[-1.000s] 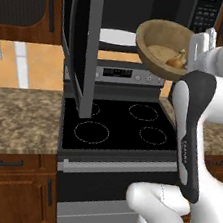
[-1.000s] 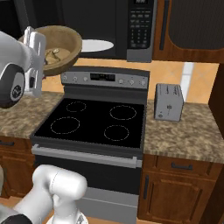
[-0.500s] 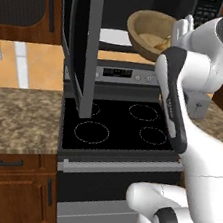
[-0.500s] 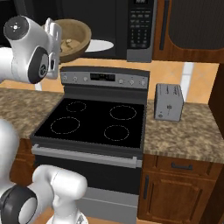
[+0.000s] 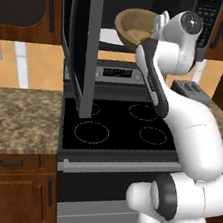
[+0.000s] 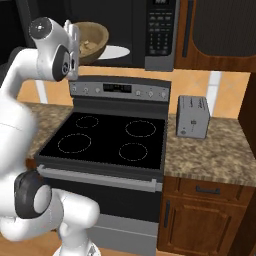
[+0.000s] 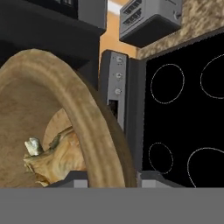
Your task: Pick the onion from the sink and place it in the bowl. Then pick the bowl and place it in the microwave. Then close the microwave door and press the start button.
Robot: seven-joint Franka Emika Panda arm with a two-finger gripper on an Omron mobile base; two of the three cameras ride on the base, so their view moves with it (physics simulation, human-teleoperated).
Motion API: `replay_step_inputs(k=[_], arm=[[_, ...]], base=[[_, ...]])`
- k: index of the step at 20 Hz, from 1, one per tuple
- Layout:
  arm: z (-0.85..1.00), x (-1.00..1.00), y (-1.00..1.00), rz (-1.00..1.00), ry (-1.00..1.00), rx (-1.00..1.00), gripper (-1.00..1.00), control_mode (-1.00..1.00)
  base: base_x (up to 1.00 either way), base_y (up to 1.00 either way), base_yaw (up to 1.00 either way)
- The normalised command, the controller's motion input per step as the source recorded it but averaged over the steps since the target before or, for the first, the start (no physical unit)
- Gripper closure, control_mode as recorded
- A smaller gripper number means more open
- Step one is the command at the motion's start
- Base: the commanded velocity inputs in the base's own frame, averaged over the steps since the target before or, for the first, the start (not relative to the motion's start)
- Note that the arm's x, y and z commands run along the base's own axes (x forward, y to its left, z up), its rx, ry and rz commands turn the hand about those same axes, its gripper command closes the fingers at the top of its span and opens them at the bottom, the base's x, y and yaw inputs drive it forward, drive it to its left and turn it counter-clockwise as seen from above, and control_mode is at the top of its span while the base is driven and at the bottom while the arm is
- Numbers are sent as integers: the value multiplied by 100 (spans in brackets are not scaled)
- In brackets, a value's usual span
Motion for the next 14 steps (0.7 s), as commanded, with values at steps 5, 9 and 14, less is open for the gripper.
replay_step_inputs(k=[5,9,14], arm=[[-24,100,2,0,1,-3,100,-100],[-28,100,7,0,3,-3,100,-100],[31,83,0,0,0,0,100,-100]], base=[[0,0,0],[0,0,0],[0,0,0]])
